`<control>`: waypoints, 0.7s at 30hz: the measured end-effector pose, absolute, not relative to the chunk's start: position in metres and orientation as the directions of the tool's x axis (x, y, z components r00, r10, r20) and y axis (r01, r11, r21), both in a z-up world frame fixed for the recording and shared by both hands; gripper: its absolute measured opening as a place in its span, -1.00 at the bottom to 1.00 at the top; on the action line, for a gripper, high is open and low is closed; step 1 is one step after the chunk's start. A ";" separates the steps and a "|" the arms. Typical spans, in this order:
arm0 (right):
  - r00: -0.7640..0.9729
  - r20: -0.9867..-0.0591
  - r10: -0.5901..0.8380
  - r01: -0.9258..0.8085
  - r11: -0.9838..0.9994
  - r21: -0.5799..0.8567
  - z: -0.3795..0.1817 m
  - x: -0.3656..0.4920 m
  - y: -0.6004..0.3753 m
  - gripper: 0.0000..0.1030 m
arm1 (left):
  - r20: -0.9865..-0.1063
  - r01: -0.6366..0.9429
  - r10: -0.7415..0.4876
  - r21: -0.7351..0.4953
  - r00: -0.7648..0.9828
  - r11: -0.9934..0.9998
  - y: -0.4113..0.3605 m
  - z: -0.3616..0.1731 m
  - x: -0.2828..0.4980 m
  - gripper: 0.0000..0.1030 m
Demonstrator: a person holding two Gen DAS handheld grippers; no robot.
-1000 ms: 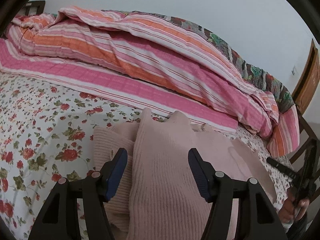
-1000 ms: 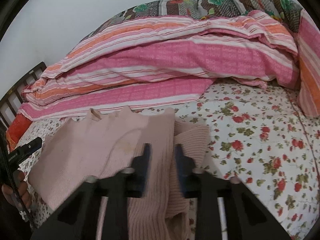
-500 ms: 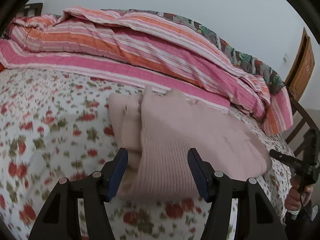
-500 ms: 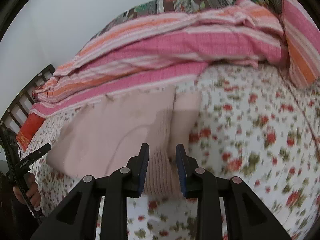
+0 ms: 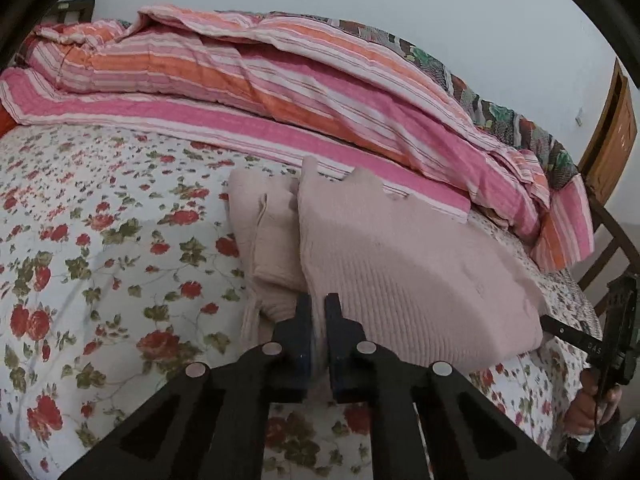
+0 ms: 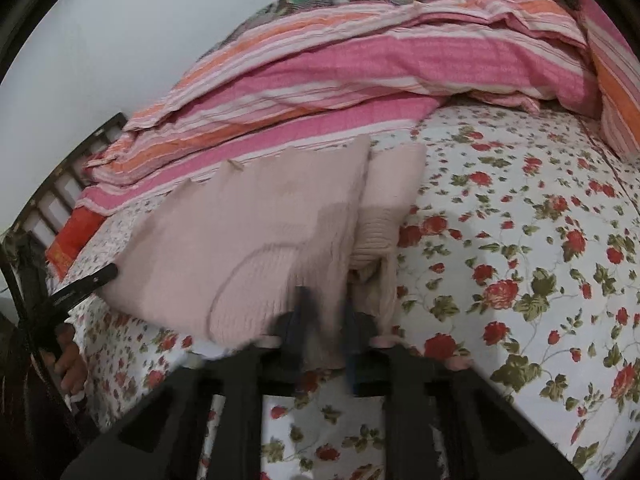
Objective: Fold small clothes
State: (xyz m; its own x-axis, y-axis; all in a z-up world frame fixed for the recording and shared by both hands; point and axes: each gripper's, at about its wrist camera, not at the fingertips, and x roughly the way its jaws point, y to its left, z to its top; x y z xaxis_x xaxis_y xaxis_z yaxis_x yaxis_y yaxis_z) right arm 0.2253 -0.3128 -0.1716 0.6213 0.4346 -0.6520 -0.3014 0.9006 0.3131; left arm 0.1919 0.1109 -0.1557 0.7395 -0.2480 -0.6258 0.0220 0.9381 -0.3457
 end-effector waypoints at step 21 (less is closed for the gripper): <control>0.643 -0.641 0.418 -0.345 0.906 0.244 -0.163 0.210 -0.319 0.13 | -0.637 0.014 -0.249 -0.351 0.730 0.936 0.128 -0.156 0.171 -0.20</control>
State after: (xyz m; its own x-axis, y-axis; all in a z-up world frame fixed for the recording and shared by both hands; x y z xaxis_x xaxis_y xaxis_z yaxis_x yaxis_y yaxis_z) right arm 0.2102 -0.3191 -0.1626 0.6435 0.4179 -0.6413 -0.3453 0.9062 0.2440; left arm 0.1713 0.1283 -0.1558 0.7297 -0.2495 -0.6366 0.0137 0.9362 -0.3511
